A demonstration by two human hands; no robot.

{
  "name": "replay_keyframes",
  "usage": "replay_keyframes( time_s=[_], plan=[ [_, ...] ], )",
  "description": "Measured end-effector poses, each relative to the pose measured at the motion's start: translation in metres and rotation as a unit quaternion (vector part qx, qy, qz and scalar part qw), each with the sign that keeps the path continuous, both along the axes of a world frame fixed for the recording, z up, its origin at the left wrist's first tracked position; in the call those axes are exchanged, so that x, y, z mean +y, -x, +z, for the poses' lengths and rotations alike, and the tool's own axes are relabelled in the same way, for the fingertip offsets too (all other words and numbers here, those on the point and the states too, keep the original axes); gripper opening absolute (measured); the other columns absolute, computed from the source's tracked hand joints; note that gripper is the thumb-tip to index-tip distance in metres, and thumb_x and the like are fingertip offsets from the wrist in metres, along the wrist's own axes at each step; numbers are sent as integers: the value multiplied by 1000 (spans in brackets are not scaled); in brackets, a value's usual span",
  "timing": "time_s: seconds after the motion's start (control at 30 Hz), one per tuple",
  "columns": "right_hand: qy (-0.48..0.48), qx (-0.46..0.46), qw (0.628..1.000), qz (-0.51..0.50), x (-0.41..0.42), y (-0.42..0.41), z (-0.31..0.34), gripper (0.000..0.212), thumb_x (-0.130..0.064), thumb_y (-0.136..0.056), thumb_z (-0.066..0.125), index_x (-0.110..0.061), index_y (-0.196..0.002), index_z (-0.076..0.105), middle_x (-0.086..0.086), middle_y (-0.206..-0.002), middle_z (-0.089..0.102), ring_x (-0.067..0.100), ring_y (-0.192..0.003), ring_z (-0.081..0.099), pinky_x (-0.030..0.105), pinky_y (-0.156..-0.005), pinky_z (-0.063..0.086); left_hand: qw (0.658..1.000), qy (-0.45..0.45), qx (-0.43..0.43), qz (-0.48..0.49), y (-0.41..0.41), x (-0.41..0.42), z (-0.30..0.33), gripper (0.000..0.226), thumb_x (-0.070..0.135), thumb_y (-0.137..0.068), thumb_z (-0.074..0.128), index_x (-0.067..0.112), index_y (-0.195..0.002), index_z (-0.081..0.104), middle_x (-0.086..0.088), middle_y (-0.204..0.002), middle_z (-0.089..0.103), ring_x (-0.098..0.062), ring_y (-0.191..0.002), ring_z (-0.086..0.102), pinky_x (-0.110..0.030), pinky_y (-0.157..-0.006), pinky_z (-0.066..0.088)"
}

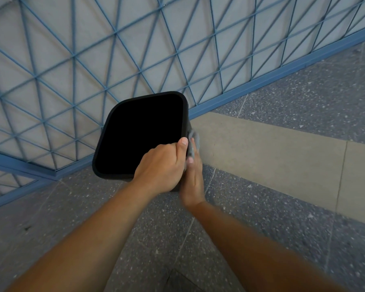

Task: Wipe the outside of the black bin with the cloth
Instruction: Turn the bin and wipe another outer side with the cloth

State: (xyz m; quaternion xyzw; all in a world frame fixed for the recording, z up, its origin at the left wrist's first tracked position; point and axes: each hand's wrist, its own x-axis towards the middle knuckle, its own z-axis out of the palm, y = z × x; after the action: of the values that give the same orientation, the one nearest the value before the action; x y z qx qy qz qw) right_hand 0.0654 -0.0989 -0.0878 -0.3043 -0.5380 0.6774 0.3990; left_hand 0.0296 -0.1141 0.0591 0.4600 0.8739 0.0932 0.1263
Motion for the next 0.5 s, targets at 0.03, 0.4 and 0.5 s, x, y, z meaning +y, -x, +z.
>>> replay_keyframes(
  time_s=[0.03, 0.4, 0.5],
  plan=[
    [24, -6, 1000, 0, 12, 4, 1, 69, -67, -103, 24, -33, -163, 24, -11, -176, 20, 9, -165, 14, 52, -136, 13, 1000, -3, 0, 1, 0, 0, 0, 48, 45, -106, 19, 27, -70, 46, 3, -67, 59, -21, -70, 61, -38, -68, 46],
    [15, 10, 1000, -21, 23, 9, 23, 55, -59, -102, 23, -51, -156, 26, -9, -174, 28, 11, -163, 21, 54, -134, 17, 1000, -2, -3, 1, -2, 1, 0, 48, 45, -106, 19, 26, -82, 57, 1, -76, 66, -20, -75, 65, -37, -70, 49],
    [-19, 31, 999, -5, -11, -2, 27, 54, -62, -106, 21, -57, -160, 22, -9, -176, 25, 13, -165, 18, 56, -134, 15, 1000, 0, -2, -2, 0, 0, 1, 55, 44, -106, 19, 19, -93, 66, 0, -79, 70, -19, -77, 67, -38, -73, 51]
  ],
)
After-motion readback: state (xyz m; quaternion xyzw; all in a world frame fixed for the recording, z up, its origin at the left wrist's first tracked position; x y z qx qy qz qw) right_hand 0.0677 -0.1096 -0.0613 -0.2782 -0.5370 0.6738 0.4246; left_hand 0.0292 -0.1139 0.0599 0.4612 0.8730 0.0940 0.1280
